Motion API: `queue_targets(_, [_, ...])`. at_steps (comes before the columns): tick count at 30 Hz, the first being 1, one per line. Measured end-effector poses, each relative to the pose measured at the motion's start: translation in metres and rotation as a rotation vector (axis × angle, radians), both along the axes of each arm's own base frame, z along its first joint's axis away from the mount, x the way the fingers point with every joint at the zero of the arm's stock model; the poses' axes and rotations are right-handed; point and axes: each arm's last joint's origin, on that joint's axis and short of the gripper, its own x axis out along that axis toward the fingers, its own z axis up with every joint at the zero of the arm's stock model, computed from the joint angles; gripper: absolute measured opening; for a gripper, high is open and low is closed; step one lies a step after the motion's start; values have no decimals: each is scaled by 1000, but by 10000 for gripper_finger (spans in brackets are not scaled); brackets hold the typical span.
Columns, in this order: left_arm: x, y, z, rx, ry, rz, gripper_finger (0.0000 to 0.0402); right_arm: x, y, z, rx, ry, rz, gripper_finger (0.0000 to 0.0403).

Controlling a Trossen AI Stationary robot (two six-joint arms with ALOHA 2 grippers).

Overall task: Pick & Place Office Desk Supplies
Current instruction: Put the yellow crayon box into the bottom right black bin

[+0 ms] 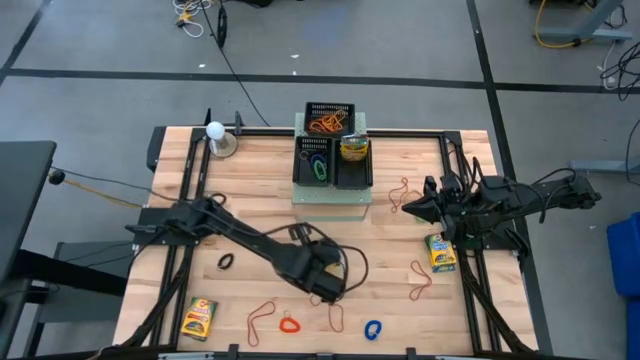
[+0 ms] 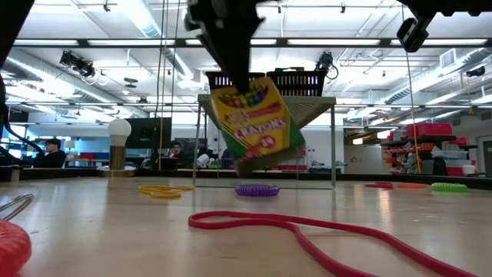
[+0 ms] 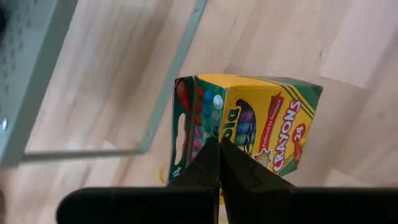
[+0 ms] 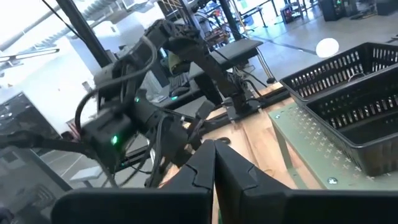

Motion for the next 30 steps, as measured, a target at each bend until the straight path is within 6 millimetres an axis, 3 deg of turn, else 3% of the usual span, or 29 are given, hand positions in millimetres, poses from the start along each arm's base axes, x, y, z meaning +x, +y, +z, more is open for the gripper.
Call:
queue_targets(7, [18, -8, -23, 102, 69, -84, 1, 0, 0, -3, 31, 31, 3, 10])
queue_targets(13, [20, -8, -32, 178, 126, -150, 1, 6, 3, -28, 31, 287, 58, 19])
queue_targets(20, [22, -7, -32, 262, 150, -217, 1, 32, 12, -56, 16, 527, 113, 76])
queue_targets(30, [26, -10, -31, 243, 108, -221, 2, 52, 39, -75, -127, 570, 61, 163])
